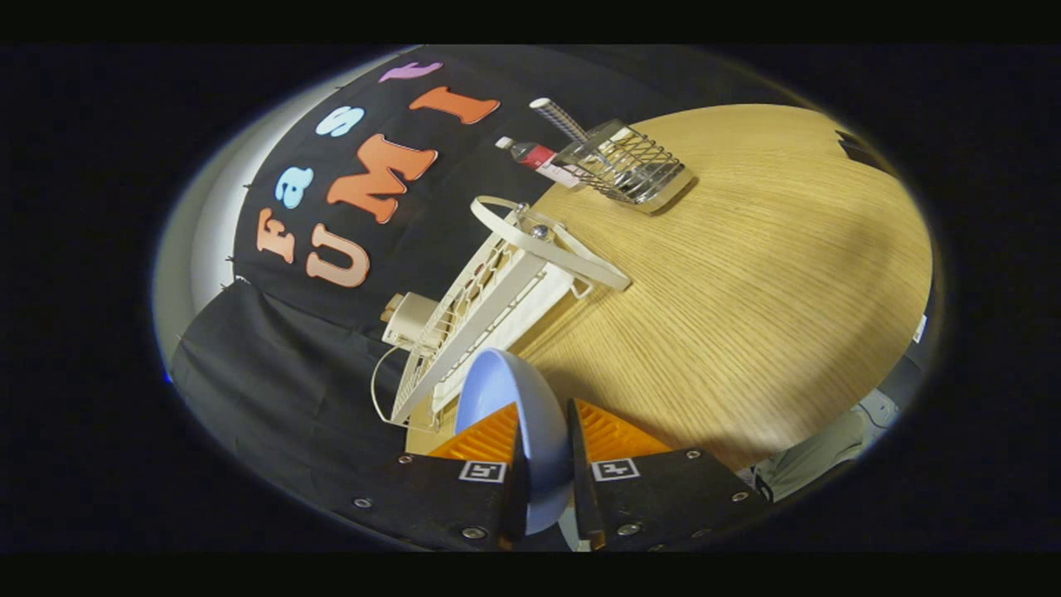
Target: Take the plate from the dish rack, then take the spoon from the basket and place it into the plate.
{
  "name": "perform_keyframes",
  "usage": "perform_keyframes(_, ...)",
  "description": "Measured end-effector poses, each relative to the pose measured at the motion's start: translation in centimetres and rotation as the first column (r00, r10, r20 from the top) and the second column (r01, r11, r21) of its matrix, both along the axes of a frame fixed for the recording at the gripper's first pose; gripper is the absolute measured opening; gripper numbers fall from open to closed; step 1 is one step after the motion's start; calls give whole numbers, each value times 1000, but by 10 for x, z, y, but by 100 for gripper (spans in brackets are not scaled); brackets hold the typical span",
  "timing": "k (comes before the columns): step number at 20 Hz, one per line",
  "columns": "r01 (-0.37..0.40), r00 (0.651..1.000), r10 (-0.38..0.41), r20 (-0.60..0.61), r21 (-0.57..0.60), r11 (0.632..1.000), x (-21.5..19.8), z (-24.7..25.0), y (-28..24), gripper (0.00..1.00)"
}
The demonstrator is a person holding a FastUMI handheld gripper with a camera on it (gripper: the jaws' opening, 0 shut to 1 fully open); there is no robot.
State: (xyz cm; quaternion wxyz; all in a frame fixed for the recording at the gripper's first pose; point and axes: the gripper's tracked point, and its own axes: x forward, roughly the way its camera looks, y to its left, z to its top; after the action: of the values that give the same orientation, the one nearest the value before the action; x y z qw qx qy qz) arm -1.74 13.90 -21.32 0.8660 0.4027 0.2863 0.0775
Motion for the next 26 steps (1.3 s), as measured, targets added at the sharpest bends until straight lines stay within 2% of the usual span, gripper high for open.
perform_keyframes(3, 0, 1000, 1, 22, -49, 999, 5, 4, -5, 37)
perform_keyframes(6, 14, 999, -7, 53, -126, 992, 6, 8, -18, 65)
perform_keyframes(9, 41, 995, -21, 100, -200, 979, 13, 21, -36, 82)
perform_keyframes(10, 58, 993, -32, 111, -237, 970, 17, 21, -44, 93)
perform_keyframes(11, 74, 991, -41, 126, -273, 959, 19, 26, -54, 97)
perform_keyframes(14, 118, 984, -58, 171, -369, 922, 26, 39, -79, 98)
perform_keyframes(21, 231, 954, -76, 291, -544, 807, 55, 76, -131, 98)
perform_keyframes(23, 277, 938, -84, 336, -585, 762, 68, 89, -145, 98)
perform_keyframes(26, 302, 930, -67, 361, -649, 698, 84, 99, -158, 98)
